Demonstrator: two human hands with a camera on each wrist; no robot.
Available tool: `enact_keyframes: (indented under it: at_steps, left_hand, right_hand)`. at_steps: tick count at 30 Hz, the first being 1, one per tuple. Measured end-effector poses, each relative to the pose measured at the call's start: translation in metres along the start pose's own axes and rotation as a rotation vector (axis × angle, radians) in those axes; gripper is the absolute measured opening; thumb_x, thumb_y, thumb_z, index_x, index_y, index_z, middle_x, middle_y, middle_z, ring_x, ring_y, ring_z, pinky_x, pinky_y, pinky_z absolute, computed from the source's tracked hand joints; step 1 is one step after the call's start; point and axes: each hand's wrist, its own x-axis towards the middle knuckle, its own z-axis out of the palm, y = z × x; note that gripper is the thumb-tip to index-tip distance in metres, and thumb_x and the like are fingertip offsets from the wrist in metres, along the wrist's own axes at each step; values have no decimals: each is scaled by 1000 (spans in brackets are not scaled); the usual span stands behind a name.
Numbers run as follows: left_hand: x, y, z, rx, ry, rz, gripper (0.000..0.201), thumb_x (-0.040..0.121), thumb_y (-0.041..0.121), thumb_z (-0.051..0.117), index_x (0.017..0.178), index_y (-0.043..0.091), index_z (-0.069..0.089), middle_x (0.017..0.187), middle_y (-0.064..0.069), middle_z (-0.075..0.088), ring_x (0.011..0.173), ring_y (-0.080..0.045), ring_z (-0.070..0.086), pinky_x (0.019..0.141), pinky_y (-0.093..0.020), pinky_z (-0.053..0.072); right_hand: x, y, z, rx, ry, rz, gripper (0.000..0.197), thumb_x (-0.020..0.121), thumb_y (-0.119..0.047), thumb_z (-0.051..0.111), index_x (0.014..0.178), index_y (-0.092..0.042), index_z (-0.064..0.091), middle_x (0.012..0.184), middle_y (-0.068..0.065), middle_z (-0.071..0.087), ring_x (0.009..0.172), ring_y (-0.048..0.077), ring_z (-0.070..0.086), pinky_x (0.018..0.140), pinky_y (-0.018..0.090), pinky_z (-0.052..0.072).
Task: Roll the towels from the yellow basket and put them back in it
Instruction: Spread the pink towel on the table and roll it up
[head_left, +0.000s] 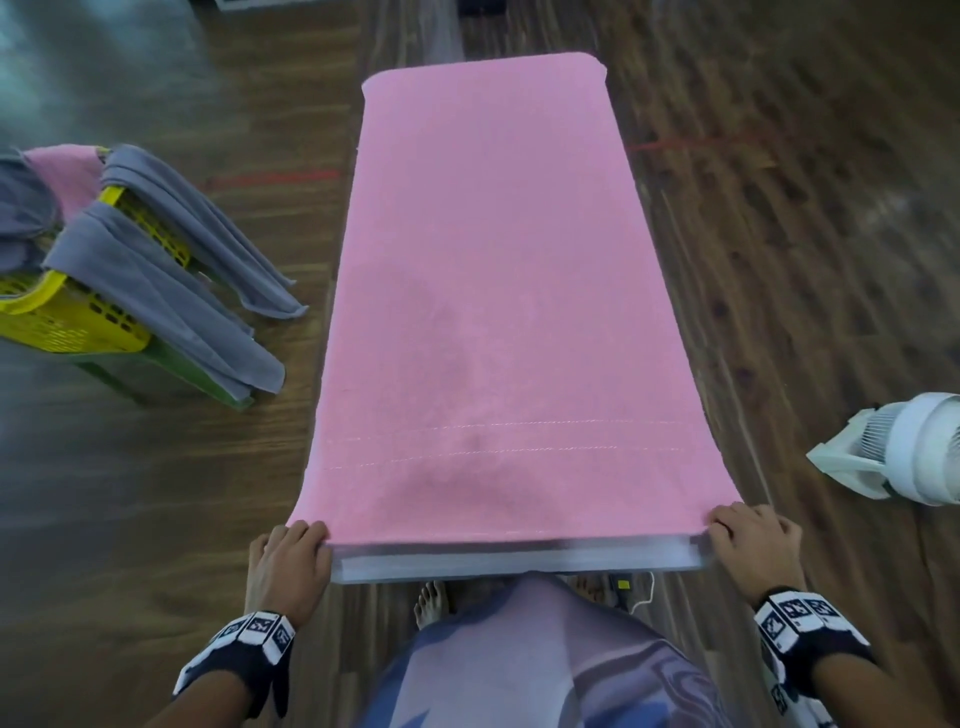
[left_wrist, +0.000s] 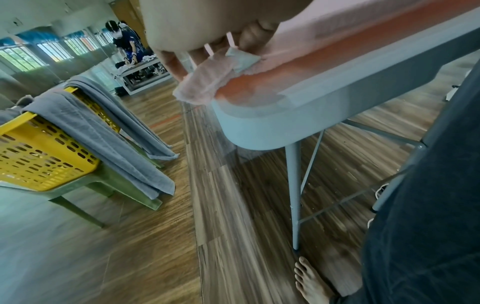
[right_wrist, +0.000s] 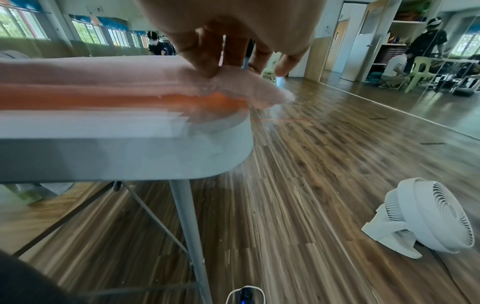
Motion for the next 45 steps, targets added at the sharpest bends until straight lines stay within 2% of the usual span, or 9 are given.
enact_keyframes:
  at_steps: [4,8,13,21,29,33,35,38,45]
  left_hand:
    - [13,10,4,29,-13,-138,6,82,23,56,87,20,56,81,-2,57,79,-28,54,80,-47,37]
    - [14,22,0,-40,90,-252,22,75,7,68,94,11,59,93,-13,54,85,-35,50,75,-51,42]
    - [-3,32,14,-187,144,-67,15,67,8,56,82,10,57,78,-9,56,68,-33,53,58,-41,46]
    - [7,27,11,-207,90,-84,38,52,-11,81,83,5,66,83,-11,65,72,-35,59,63,-43,52]
    - [13,10,8,-160,64,-25,9,75,15,62,80,12,69,78,-4,68,69,-30,60,64,-38,49]
    - [21,13,0,-46,-5,-19,25,75,31,38,72,22,61,67,4,59,62,-25,57,64,-39,45]
    - [27,18,-4,-3,-24,-51,9,76,26,50,80,21,57,71,1,58,67,-27,59,67,-41,44]
    - [33,26,-7,16,-8,-174,25,71,9,70,93,14,58,85,-10,57,76,-33,56,70,-49,46]
    - [25,26,10,-109,-17,-71,48,44,-11,74,83,7,55,83,-13,55,69,-33,51,59,-42,49]
  right_hand:
    - [12,-9,-3,-16,-38,93,12,85,-22,56,96,-24,61,95,3,61,89,23,51,91,43,31]
    - [11,-13,-3,-47,59,92,27,70,-12,75,95,-17,65,103,13,56,91,35,52,84,48,39]
    - [-1,-13,15,107,-21,-216,29,64,4,74,88,-10,67,93,7,60,83,30,60,73,44,52]
    - [6,-12,17,224,31,-103,37,65,17,69,96,-2,70,96,10,62,84,21,54,84,43,50]
    - [12,-9,13,143,61,-18,22,66,8,75,83,-6,74,85,10,72,80,31,60,78,43,50]
    - [16,-14,5,-27,58,23,20,73,-6,73,69,-24,64,73,-3,65,77,24,57,82,42,34]
    - [21,-17,8,-44,58,56,18,78,-7,66,78,-24,60,77,-1,62,82,25,56,86,44,32]
    - [24,-17,12,-54,104,102,21,76,-7,68,93,-18,62,93,10,59,91,34,55,89,49,35]
    - [17,-16,23,87,-19,-140,27,65,-18,53,87,-6,63,85,11,60,75,33,55,67,43,47]
